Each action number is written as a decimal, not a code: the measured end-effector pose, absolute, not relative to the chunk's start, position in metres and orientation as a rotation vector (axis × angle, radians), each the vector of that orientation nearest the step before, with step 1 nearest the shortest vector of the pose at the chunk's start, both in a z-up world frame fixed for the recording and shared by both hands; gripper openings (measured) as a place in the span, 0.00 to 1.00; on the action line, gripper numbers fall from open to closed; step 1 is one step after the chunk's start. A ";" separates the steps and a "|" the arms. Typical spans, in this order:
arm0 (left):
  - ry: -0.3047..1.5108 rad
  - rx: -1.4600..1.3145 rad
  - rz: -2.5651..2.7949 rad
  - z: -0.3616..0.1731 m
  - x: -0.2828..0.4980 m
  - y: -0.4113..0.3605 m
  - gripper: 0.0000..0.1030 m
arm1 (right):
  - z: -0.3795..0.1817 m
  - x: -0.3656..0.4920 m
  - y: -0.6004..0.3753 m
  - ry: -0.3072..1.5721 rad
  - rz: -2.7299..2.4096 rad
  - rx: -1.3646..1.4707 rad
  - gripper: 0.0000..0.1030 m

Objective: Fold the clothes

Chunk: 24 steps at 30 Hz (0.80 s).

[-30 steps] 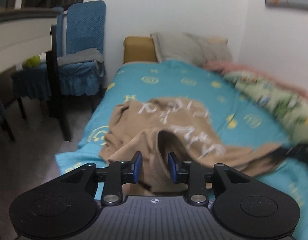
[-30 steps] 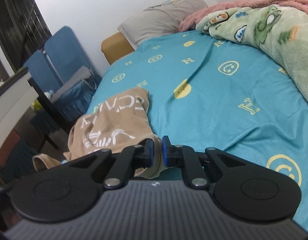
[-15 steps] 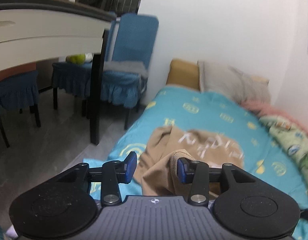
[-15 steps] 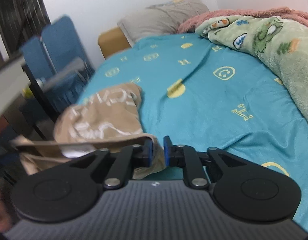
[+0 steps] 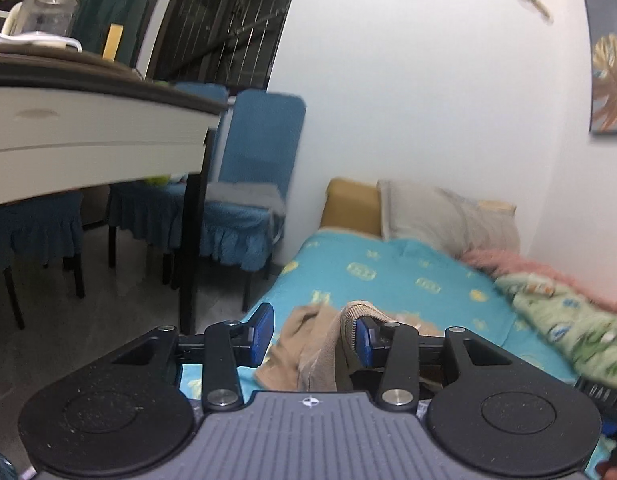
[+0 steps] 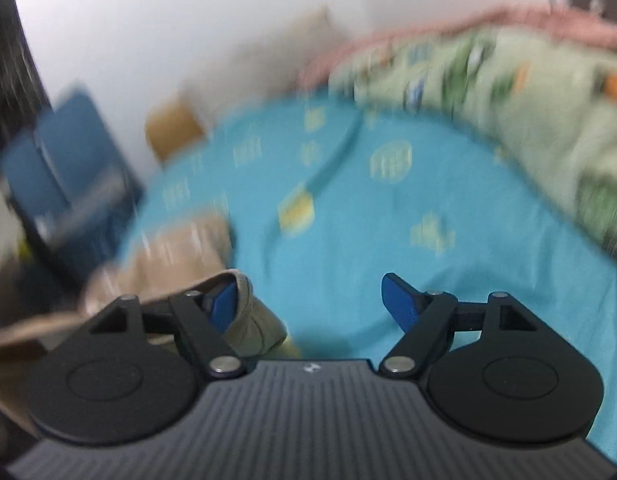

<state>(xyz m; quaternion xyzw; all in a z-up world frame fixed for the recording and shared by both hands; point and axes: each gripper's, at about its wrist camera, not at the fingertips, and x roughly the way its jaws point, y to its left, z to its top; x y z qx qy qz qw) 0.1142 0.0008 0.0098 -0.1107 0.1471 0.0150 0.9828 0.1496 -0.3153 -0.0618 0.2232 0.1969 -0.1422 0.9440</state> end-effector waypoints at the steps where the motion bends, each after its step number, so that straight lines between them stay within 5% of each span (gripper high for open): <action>1: 0.281 -0.232 0.026 0.017 0.112 -0.001 0.44 | -0.045 0.145 -0.315 0.352 -0.298 0.429 0.75; 13: -0.069 -0.257 -0.023 0.250 0.075 -0.008 0.41 | 0.224 0.073 -0.313 -0.051 -0.135 0.336 0.75; 24: -0.254 -0.323 -0.149 0.431 -0.100 0.028 0.43 | 0.401 -0.115 -0.285 -0.298 -0.057 0.332 0.77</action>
